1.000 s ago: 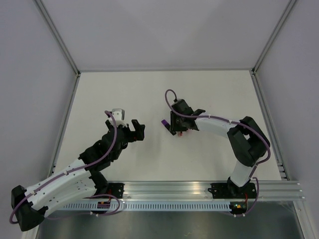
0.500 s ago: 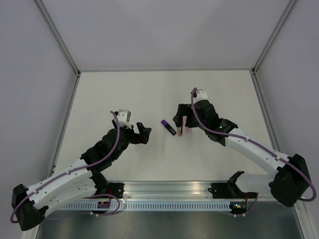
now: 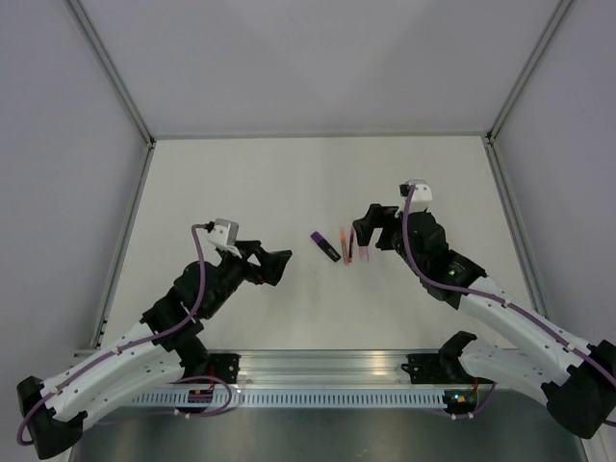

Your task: Insert the pens into the pen caps

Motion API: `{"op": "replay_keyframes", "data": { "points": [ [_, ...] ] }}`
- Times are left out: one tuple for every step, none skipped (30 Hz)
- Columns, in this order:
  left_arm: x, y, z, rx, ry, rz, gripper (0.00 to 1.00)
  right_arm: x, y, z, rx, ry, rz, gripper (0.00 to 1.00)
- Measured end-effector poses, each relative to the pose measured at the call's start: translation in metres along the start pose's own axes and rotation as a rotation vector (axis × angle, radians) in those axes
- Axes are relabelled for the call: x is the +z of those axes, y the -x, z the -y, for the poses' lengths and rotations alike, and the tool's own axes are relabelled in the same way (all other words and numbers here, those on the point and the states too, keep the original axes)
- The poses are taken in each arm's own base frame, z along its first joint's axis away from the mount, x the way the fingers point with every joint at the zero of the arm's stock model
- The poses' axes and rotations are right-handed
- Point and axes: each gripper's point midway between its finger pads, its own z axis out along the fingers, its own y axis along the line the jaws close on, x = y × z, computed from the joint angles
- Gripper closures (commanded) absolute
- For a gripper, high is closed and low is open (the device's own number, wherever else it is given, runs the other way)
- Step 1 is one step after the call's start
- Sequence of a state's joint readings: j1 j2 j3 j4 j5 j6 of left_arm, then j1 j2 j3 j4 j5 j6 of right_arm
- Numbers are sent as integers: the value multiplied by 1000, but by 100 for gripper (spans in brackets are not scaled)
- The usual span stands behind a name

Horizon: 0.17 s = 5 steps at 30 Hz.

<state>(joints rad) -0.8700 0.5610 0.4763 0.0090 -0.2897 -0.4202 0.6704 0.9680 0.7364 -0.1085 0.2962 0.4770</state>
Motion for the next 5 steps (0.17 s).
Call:
{"op": "replay_keyframes", "data": {
  "points": [
    [0, -1, 0, 0, -3, -2, 0, 0, -1, 0, -3, 1, 1, 2],
    [0, -1, 0, 1, -4, -4, 0, 0, -3, 1, -7, 3, 0, 2],
    [0, -2, 0, 1, -3, -5, 0, -1, -3, 2, -9, 3, 2, 2],
    [0, -3, 0, 2, -2, -7, 0, -1, -3, 2, -11, 6, 5, 2],
    [0, -3, 0, 2, -2, -8, 0, -2, -3, 2, -14, 8, 9, 2]
  ]
}}
